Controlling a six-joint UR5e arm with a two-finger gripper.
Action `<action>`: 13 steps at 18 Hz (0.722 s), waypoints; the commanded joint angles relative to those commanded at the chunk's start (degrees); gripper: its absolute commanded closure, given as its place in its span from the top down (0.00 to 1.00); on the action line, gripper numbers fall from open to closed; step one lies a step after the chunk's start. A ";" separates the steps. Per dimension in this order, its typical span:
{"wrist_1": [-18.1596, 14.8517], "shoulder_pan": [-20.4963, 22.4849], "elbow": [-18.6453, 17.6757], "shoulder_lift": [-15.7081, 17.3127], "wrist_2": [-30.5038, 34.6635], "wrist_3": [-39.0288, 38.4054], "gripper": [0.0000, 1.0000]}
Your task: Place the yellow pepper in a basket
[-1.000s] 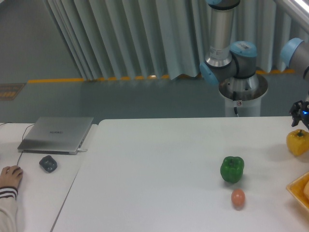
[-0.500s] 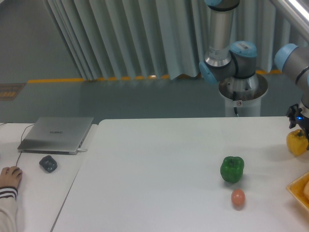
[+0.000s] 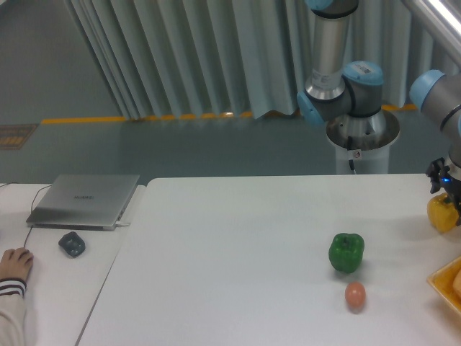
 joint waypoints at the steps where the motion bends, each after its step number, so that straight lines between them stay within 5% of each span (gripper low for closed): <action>1: 0.00 0.00 0.00 -0.09 -0.09 0.09 1.00; 13: 0.00 0.00 -0.70 -0.62 0.09 0.00 1.00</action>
